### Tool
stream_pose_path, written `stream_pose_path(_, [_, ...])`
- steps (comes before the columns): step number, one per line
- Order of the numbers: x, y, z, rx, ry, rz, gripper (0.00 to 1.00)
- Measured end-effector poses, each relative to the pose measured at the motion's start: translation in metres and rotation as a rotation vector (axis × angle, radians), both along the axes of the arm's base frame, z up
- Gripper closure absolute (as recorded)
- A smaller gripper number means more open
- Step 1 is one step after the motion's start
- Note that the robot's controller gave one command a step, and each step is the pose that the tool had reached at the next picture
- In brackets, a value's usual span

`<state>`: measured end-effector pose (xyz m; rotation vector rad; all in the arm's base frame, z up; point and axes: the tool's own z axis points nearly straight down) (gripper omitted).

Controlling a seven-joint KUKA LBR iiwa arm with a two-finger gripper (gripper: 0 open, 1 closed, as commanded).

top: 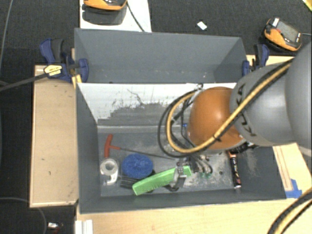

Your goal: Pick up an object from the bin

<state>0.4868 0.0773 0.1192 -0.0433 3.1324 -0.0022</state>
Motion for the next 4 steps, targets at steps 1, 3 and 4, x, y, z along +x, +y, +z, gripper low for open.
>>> stream_pose_path(1, [0.002,0.101,-0.015,0.005,0.002,0.070,0.00])
stream_pose_path(3, [0.006,0.088,-0.049,0.007,-0.004,0.032,1.00])
stream_pose_path(4, [0.006,0.088,-0.049,0.007,-0.004,0.033,1.00])
